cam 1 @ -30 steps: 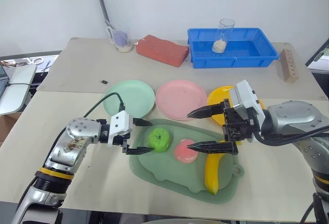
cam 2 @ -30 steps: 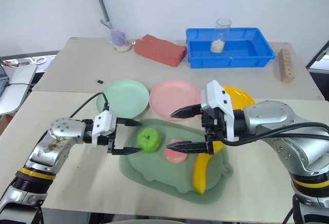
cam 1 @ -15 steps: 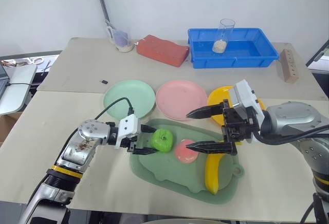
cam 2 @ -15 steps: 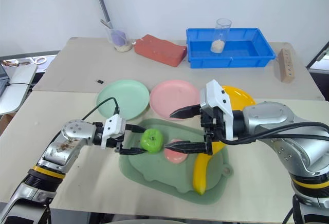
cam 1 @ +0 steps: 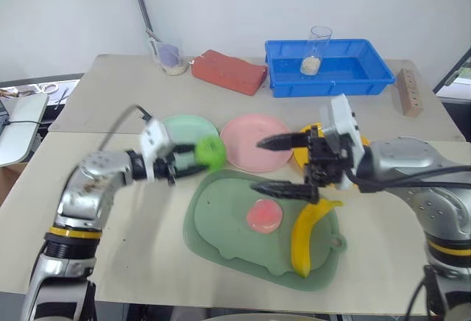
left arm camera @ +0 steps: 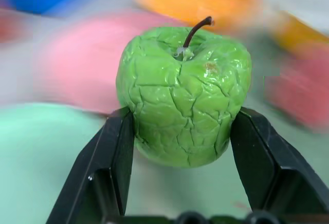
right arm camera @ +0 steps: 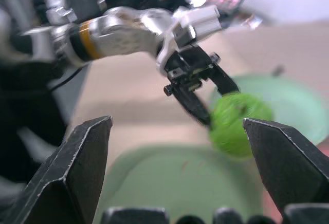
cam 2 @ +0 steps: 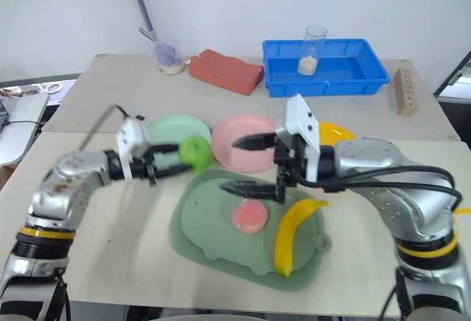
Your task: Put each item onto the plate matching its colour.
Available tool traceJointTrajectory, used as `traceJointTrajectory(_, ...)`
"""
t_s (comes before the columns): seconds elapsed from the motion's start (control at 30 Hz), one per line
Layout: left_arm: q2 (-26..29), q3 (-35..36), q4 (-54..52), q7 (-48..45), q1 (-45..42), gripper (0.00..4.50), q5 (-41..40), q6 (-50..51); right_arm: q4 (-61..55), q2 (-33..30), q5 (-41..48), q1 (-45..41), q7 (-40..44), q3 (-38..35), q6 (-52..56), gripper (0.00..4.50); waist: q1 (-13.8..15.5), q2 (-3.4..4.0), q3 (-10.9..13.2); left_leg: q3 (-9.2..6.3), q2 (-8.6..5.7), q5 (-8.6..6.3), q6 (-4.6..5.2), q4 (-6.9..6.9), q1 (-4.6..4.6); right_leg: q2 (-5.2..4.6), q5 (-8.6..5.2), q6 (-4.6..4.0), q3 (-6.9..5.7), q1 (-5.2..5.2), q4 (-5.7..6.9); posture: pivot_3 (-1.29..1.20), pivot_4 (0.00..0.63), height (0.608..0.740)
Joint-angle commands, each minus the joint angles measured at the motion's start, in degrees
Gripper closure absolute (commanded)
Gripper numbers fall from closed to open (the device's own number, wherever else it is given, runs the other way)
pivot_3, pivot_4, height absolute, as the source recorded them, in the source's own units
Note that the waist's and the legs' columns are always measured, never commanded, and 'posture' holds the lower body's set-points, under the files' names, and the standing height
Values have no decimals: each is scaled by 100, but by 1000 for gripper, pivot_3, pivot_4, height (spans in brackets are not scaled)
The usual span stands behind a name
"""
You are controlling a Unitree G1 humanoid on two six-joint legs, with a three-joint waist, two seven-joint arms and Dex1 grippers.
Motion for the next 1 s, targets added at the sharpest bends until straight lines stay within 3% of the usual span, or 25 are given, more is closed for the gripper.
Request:
traceJointTrajectory(0.03, -136, 486, 333, 1082, -120, 2092, 250, 124, 17, 342, -383, -227, -473, 240, -125, 0, 3, 6, -3, 0, -1, -1, 0, 0, 2, -1, 0, 0, 1, 1, 0, 0, 150, 740)
traceJointTrajectory(0.13, -309, 569, 741, 1641, -162, 2092, 477, 17, 83, 522, -663, -278, -554, 431, -206, 0, 38, 6, -4, -2, -3, -1, 1, -1, -4, -1, 14, -24, 0, 3, 4, 0, 150, 740)
traceJointTrajectory(0.27, -482, 463, 1055, 1723, -228, 2092, 523, -64, 237, 604, -899, -291, -480, 519, -314, 0, 59, -3, -3, -5, -4, 0, 1, 5, -14, 0, 16, -25, -7, 0, 9, 0, 150, 740)
traceJointTrajectory(0.3, -514, 457, 1121, 1709, -233, 1166, 500, -56, 270, 609, -945, -282, -457, 524, -338, 0, 57, -3, -3, -5, -4, -1, 0, 5, -10, 0, 16, -25, -8, -1, 7, 0, 150, 740)
traceJointTrajectory(0.4, -538, 432, 1329, 1640, -233, 25, 518, -185, 355, 612, -1065, -275, -388, 519, -383, 0, 44, -2, -3, -5, -4, -1, 0, 1, -8, 0, 16, -26, -8, 1, 9, 0, 150, 740)
traceJointTrajectory(0.6, -316, 710, 1038, 1388, -134, 25, 234, -124, 340, 509, -1145, -185, -314, 382, -348, 0, 30, -2, -3, -6, -3, -1, 0, -3, -13, 3, 16, -26, -6, 5, 12, 0, 150, 740)
traceJointTrajectory(0.73, 115, 860, 306, 878, 41, 25, -102, 14, 266, 266, -1117, 45, -129, 264, -348, 0, 23, -3, -3, -6, -2, -1, 0, -5, -12, 3, 16, -26, -6, 5, 11, 0, 150, 740)
traceJointTrajectory(1.0, 1015, -260, -1494, -1085, 640, 25, -434, -179, 128, -878, -761, 739, 1160, -175, -349, 0, 44, 1, -2, 12, -5, -3, -3, -7, -5, -21, 14, -31, -12, 1, -11, 0, 150, 740)
